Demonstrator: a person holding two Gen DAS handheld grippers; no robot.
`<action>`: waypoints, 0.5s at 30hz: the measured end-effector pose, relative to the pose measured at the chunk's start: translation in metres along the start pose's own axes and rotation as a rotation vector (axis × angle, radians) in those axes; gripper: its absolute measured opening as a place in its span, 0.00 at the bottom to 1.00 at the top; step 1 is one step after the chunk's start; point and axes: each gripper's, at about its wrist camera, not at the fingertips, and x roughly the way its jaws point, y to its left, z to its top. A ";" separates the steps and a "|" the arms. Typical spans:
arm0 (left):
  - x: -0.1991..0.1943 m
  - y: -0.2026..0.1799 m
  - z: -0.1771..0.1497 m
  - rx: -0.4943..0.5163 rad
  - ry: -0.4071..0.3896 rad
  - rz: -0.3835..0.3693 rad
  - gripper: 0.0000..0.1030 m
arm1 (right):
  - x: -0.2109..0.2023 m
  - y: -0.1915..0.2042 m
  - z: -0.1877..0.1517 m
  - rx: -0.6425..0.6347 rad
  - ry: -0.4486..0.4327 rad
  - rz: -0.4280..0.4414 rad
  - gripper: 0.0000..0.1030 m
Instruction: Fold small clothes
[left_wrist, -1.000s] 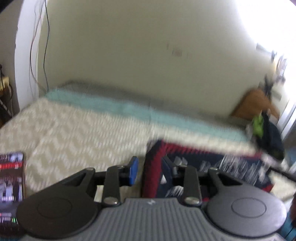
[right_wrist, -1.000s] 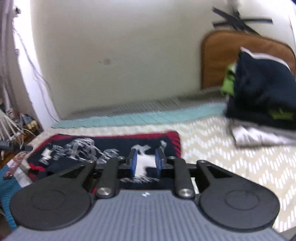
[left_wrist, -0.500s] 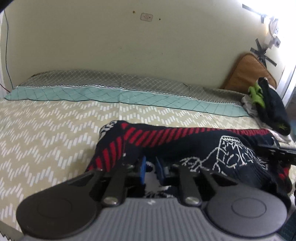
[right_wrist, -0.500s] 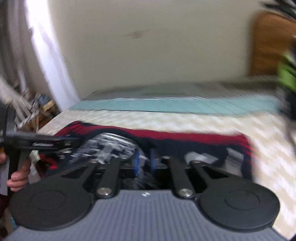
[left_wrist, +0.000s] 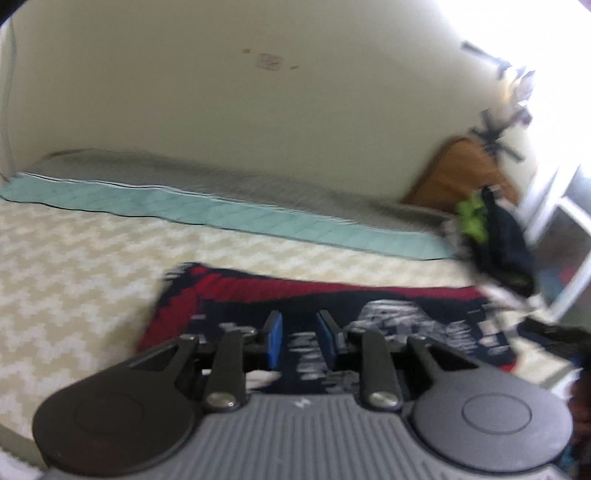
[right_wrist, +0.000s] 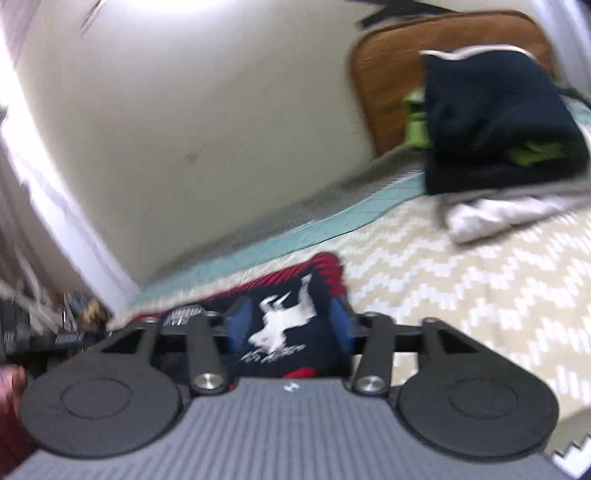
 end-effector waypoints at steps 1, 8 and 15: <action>0.001 -0.005 0.001 -0.001 0.002 -0.035 0.21 | 0.003 -0.004 0.000 0.023 0.010 -0.011 0.54; 0.024 -0.025 0.004 0.021 0.060 -0.146 0.23 | 0.018 -0.023 -0.009 0.173 0.122 0.021 0.60; 0.048 -0.029 -0.011 0.022 0.100 -0.149 0.23 | 0.029 -0.011 -0.012 0.147 0.147 0.020 0.60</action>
